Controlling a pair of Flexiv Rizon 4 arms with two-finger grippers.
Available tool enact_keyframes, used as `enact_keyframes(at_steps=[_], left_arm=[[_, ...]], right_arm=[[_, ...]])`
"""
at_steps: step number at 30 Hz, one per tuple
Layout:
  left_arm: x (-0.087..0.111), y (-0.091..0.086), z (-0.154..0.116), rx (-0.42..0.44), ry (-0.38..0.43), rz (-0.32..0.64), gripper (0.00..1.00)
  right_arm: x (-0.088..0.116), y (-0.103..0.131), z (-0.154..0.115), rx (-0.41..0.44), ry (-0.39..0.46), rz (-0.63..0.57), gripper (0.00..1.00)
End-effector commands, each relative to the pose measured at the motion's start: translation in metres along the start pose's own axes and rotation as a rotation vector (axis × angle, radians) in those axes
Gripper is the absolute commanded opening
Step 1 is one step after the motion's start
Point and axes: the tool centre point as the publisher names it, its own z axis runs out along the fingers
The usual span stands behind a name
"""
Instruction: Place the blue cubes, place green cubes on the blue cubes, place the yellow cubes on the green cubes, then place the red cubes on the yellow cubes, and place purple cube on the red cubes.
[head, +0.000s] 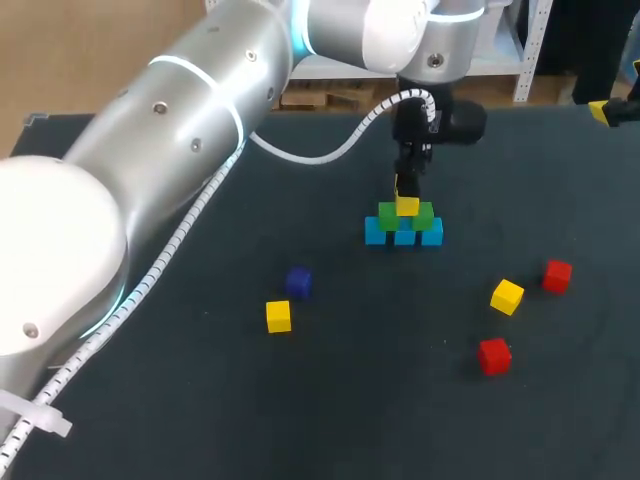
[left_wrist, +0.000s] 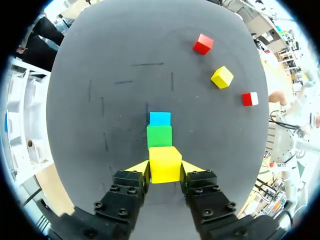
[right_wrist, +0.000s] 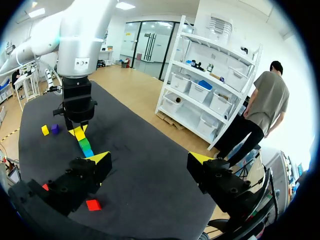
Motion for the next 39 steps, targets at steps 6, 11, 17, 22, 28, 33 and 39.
enact_keyframes(at_steps=[6, 11, 17, 22, 28, 33, 39], left_arm=[[-0.0053, 0.0099, -0.0018, 0.082, 0.015, -0.001, 0.00], [-0.0051, 0.0104, -0.0012, 0.083, 0.016, -0.001, 0.00], [-0.0060, 0.0107, -0.0008, 0.083, 0.014, 0.001, 0.00], [-0.0061, 0.0106, -0.0008, 0.083, 0.013, -0.001, 0.00], [-0.0061, 0.0102, -0.0010, 0.083, 0.014, 0.000, 0.05], [-0.0066, 0.0098, -0.0013, 0.082, 0.015, 0.000, 0.13], [-0.0070, 0.0083, -0.0019, 0.086, 0.001, 0.008, 1.00]], right_arm=[[0.0004, -0.0026, 0.0016, -0.010, -0.003, -0.001, 1.00], [0.0004, -0.0026, 0.0016, -0.010, -0.003, -0.001, 1.00], [0.0004, -0.0026, 0.0016, -0.010, -0.003, -0.001, 1.00], [0.0004, -0.0026, 0.0016, -0.010, -0.003, -0.001, 1.00], [0.0004, -0.0026, 0.0016, -0.010, -0.003, -0.001, 1.00], [0.0004, -0.0026, 0.0016, -0.010, -0.003, -0.001, 1.00], [0.0004, -0.0026, 0.0016, -0.010, -0.003, -0.001, 1.00]])
